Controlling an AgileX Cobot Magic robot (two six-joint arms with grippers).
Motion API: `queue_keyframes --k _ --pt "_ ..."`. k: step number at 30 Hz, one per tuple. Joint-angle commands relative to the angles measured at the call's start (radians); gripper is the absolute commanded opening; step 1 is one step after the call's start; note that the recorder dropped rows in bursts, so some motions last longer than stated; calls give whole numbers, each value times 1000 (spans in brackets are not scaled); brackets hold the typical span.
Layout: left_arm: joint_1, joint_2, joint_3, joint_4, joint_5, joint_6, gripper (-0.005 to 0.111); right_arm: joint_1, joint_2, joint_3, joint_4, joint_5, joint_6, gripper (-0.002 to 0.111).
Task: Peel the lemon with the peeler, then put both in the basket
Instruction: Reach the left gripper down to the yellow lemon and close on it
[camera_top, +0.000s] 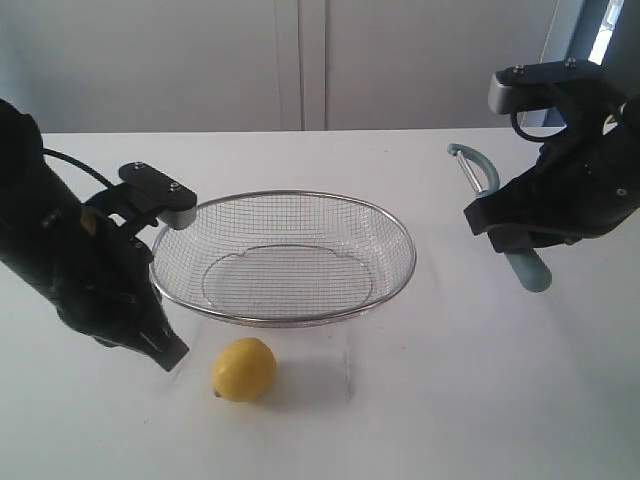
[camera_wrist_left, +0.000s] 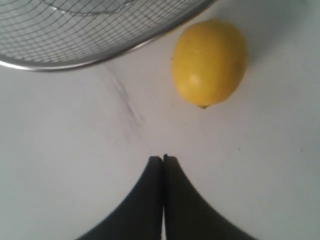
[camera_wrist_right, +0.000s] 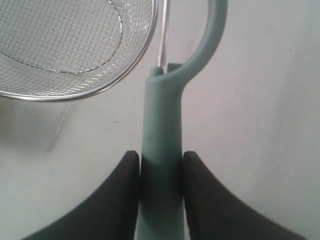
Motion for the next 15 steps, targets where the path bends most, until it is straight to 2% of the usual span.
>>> queue_keyframes --k 1,11,15 --pt "-26 51 -29 -43 -9 9 0 1 -8 3 2 -18 -2 0" --pt "-28 131 -54 -152 -67 65 0 1 -8 3 2 -18 -2 0" --pt "-27 132 -54 -262 -101 154 15 1 -8 3 2 -18 -2 0"
